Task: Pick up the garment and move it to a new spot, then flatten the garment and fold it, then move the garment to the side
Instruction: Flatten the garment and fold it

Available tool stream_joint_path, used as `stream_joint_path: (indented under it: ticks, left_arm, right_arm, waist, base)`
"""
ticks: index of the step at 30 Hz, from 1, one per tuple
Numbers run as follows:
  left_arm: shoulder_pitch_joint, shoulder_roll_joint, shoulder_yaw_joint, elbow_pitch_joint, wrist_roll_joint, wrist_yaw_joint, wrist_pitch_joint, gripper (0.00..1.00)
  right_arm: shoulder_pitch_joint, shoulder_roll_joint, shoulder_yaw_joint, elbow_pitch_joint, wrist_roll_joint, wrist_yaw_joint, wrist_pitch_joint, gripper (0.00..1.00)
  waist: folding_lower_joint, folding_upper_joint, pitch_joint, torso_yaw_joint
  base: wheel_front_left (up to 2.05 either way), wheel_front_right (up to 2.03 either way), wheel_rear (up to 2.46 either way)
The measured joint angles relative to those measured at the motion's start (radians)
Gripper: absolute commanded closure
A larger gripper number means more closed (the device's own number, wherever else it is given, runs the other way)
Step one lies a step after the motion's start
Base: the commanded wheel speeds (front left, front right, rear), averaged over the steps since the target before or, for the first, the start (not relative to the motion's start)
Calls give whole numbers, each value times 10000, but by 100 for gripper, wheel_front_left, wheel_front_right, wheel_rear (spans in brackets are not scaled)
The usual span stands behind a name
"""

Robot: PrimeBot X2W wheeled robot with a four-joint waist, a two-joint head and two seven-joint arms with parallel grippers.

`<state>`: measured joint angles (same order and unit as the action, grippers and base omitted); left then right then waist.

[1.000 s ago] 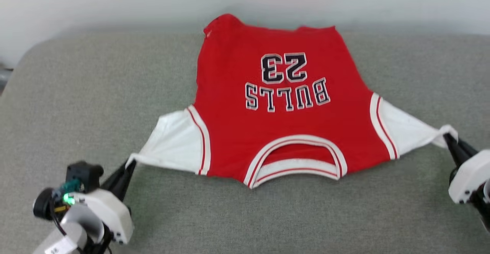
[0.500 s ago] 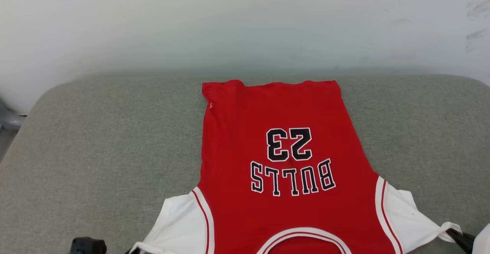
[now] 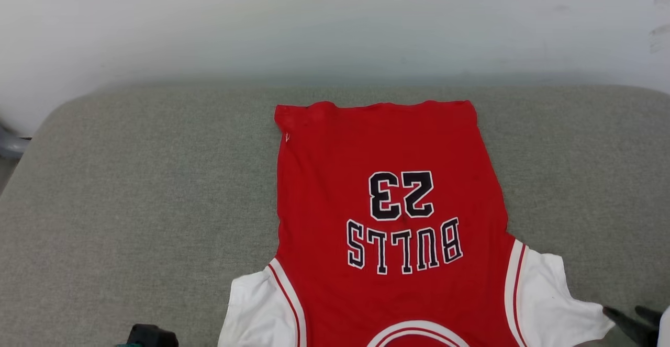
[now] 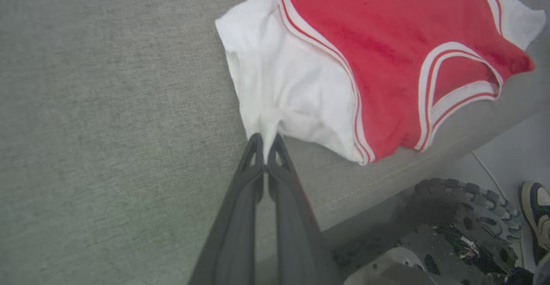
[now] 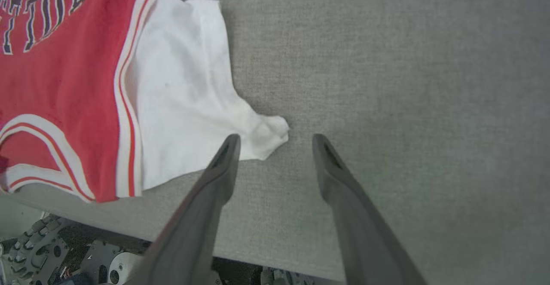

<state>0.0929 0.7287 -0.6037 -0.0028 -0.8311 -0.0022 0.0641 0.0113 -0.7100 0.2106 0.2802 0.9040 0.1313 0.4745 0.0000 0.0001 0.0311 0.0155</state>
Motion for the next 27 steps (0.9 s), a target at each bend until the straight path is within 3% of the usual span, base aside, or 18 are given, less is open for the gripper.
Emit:
stream_joint_path:
  ticks: [10,17,27]
  left_arm:
    - [-574,591,-88,-2230,84,397,1496,100]
    - [-1097,1060,-385,-3536,520,594,2694,100]
    - [-2244,416,-727,-4203,1091,355,2859,100]
  right_arm:
    - [-2750,31,-1260,-1338,-297,-4,2468,0]
    - [-5579,631,-1868,-1471,-1475,-4,4652,0]
    - [-9023,1446,-2640,-40,-4029,-4,6332,0]
  waist:
    - [2,0,1460,373]
    - [3,0,2762,1002]
    - [3,-1,4546,2302]
  base:
    - [0,0,0]
    - [0,0,0]
    - [0,0,0]
